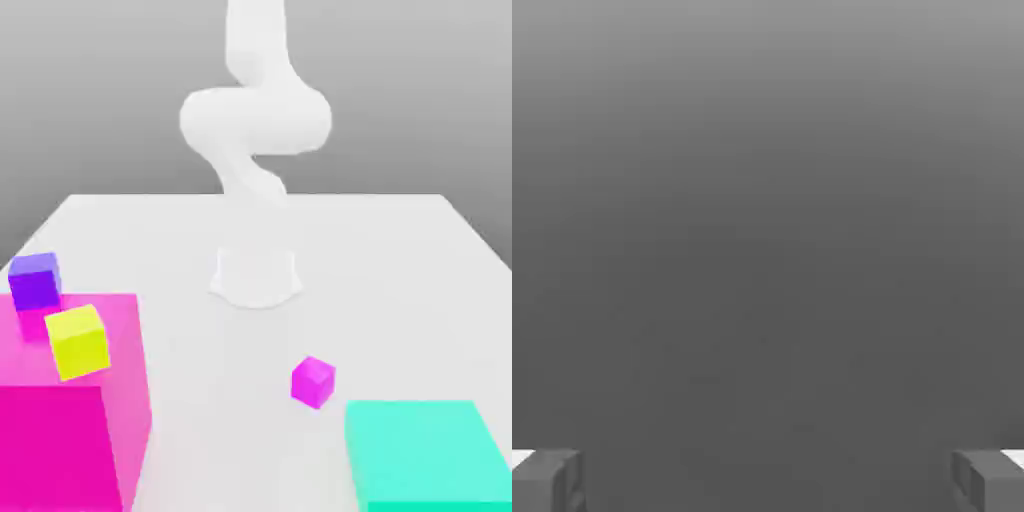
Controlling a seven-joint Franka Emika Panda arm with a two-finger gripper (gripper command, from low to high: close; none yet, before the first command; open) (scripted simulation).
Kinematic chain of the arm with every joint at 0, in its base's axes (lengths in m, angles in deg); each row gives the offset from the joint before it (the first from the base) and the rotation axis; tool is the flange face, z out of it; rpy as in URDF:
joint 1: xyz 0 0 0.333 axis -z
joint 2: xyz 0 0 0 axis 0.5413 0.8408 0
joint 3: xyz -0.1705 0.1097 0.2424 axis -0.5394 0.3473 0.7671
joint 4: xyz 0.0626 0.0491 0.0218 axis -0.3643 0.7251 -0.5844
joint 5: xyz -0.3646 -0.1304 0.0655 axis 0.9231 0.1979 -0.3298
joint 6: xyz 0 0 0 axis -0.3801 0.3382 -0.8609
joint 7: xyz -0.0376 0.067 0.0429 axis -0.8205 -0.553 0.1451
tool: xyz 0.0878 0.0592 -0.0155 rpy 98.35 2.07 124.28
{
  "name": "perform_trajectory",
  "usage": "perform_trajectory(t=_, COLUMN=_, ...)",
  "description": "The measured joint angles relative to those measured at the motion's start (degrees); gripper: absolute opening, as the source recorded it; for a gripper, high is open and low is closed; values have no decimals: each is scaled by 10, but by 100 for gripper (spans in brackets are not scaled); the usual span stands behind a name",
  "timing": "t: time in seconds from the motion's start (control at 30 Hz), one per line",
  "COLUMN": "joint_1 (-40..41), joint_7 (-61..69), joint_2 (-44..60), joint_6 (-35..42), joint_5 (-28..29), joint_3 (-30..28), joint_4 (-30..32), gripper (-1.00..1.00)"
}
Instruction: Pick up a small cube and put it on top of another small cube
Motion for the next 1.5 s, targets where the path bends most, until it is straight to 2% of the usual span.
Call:
perform_trajectory(t=0.37, joint_1=-81, joint_7=166, joint_2=183, joint_6=-165, joint_5=30, joint_3=-5, joint_4=206, gripper=0)
perform_trajectory(t=0.53, joint_1=-131, joint_7=279, joint_2=286, joint_6=-255, joint_5=21, joint_3=-23, joint_4=314, gripper=0)
perform_trajectory(t=0.6, joint_1=-150, joint_7=325, joint_2=357, joint_6=-309, joint_5=11, joint_3=-24, joint_4=344, gripper=0)
perform_trajectory(t=1.2, joint_1=-146, joint_7=325, joint_2=563, joint_6=-476, joint_5=35, joint_3=-20, joint_4=328, gripper=0)
perform_trajectory(t=1.23, joint_1=-145, joint_7=326, joint_2=568, joint_6=-480, joint_5=36, joint_3=-19, joint_4=328, gripper=-100)
perform_trajectory(t=1.5, joint_1=-147, joint_7=322, joint_2=560, joint_6=-473, joint_5=38, joint_3=-20, joint_4=328, gripper=-100)
